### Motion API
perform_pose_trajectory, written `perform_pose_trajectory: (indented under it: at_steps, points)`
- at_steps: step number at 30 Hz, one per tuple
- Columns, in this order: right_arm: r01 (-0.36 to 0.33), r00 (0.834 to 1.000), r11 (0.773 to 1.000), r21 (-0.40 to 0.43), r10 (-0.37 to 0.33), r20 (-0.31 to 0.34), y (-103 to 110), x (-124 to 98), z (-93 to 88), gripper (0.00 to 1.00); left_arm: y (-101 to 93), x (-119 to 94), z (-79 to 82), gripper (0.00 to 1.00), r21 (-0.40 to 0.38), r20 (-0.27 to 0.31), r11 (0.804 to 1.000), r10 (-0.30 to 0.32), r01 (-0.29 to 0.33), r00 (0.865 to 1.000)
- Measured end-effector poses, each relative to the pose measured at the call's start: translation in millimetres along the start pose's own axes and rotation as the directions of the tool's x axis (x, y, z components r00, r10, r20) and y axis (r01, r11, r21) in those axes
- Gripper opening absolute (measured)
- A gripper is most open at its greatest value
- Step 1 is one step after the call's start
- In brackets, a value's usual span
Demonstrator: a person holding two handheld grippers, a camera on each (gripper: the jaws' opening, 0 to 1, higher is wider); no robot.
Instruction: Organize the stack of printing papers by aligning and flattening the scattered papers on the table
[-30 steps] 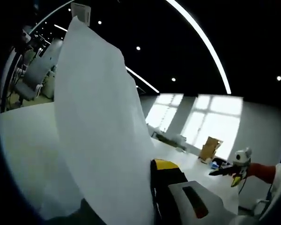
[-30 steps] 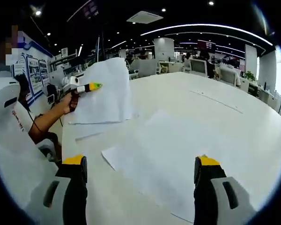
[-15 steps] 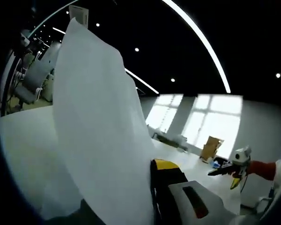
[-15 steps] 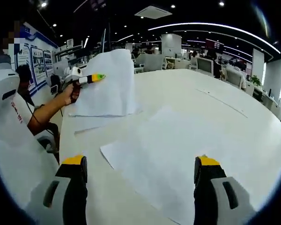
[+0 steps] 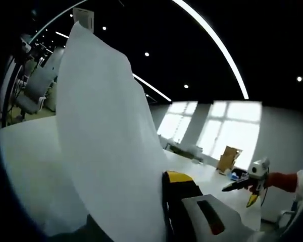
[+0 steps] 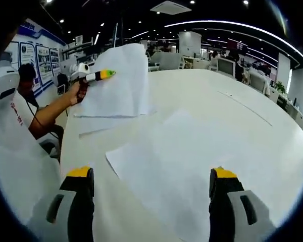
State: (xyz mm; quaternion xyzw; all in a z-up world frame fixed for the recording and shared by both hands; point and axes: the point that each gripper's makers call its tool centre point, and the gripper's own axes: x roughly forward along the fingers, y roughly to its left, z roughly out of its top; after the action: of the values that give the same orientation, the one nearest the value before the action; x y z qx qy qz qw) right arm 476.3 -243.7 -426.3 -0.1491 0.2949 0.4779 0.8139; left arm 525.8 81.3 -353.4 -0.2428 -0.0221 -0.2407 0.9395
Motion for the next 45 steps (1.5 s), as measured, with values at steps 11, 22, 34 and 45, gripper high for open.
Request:
perform_pose_trajectory:
  at_steps: [11,22,34,45]
  points:
    - [-0.008,1.000,1.000,-0.015,0.007,-0.028,-3,10,-3.2,0.90,0.5,-1,1.0,0.07,0.005,0.004,1.000,-0.003,0.003,1.000]
    - [-0.032,0.998,0.999,-0.022,0.031,-0.054,-4,20,-7.4,0.90,0.6,0,1.1,0.07,0.007,0.007,1.000,-0.007,0.007,1.000]
    - [0.003,0.999,0.999,-0.049,-0.005,-0.044,-13,23,-7.1,0.90,-1.5,0,0.9,0.07,0.017,0.010,1.000,-0.010,0.010,1.000]
    - [0.002,0.999,0.999,-0.050,-0.004,-0.031,-8,20,-6.2,0.89,-2.3,-1,0.9,0.07,0.024,0.010,1.000,-0.010,0.010,1.000]
